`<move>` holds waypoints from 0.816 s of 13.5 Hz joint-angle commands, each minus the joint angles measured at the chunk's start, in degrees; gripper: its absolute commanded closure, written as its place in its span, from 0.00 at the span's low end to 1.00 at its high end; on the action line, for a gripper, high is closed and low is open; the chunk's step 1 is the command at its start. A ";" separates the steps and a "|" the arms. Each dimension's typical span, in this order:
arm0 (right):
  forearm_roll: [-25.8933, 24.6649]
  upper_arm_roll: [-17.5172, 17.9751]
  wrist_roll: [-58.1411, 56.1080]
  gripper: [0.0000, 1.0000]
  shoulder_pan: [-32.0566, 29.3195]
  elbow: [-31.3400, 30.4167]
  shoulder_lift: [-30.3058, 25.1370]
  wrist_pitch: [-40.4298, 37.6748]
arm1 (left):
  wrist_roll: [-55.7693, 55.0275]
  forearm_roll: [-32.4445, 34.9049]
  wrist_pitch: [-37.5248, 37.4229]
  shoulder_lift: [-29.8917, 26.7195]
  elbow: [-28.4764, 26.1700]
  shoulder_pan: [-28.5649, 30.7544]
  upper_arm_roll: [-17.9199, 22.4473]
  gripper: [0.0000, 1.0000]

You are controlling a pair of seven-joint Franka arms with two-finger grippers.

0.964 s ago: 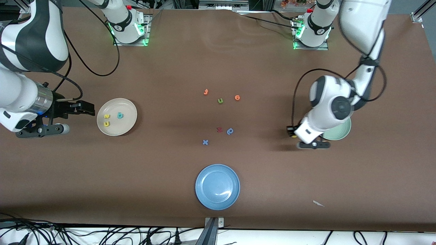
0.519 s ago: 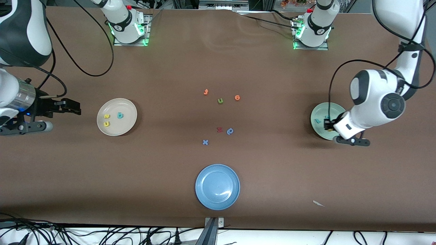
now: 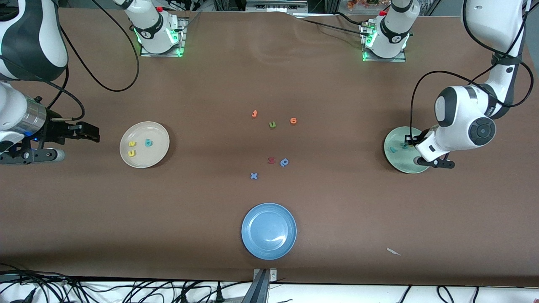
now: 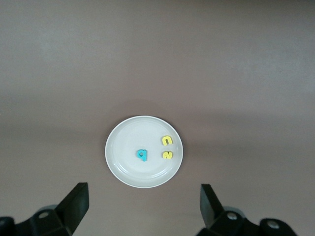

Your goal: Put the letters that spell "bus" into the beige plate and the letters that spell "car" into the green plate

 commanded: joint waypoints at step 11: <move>-2.53 1.16 5.26 0.00 0.41 -0.38 -1.38 -0.32 | -0.24 1.54 0.72 -17.52 -3.56 2.70 -0.42 0.00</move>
